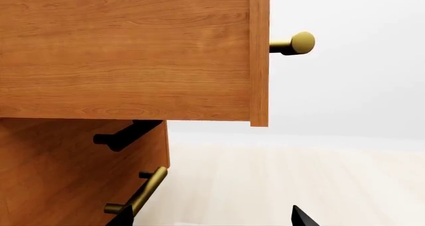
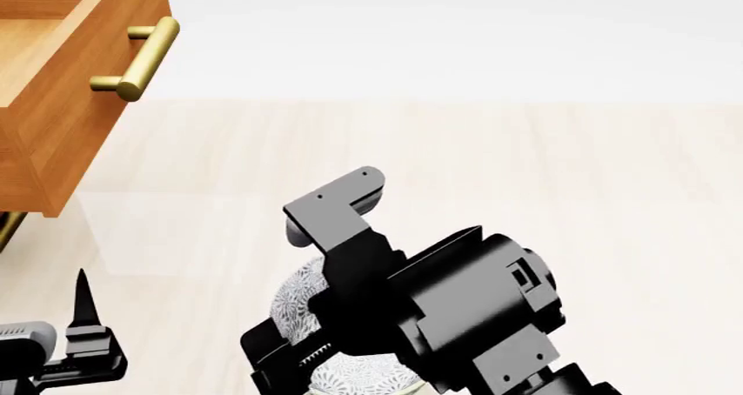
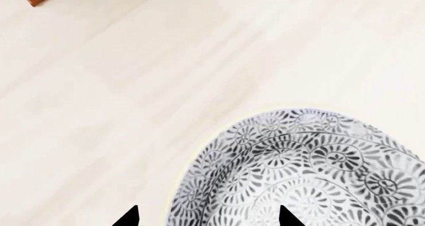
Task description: Put the bowl on the plate.
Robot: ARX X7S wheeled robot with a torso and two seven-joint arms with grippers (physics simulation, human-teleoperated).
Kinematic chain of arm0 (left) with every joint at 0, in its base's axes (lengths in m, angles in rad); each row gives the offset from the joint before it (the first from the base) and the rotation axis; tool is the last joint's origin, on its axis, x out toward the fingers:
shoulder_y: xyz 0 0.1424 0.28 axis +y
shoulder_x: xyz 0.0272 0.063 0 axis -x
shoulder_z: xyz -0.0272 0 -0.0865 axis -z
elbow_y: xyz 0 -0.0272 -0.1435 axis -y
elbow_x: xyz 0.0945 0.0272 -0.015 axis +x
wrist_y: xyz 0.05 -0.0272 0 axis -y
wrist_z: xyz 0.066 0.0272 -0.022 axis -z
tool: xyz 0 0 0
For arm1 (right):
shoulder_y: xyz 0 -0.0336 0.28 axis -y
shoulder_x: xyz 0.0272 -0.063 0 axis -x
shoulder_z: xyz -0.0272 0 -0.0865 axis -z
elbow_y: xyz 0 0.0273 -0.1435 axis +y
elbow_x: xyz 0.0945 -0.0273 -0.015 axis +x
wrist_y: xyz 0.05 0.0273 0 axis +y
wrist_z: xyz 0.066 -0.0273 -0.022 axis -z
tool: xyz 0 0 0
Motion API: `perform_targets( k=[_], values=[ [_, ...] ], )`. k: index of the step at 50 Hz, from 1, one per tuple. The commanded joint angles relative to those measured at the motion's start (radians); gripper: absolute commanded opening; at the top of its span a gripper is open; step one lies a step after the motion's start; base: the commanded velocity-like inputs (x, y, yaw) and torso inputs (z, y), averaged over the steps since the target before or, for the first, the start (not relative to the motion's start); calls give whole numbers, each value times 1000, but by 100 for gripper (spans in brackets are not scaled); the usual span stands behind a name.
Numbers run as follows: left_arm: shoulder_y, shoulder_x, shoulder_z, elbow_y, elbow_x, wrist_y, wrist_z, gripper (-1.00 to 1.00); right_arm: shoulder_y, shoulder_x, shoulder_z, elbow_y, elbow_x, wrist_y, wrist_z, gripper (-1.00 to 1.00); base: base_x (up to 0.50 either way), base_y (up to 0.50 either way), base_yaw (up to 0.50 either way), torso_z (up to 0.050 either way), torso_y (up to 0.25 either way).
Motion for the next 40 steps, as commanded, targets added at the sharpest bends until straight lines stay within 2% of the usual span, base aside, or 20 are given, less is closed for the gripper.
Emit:
perform_targets(
  k=[1, 40],
  values=[
    [0, -4, 4, 0, -3, 0, -5, 100, -13, -12, -27, 44, -9, -31, -10, 100, 0, 0, 0, 0, 0],
    [-4, -14, 12, -6, -15, 5, -17, 100, -32, -33, -86, 113, -15, -79, -27, 100, 0, 0, 0, 0, 0]
  ],
)
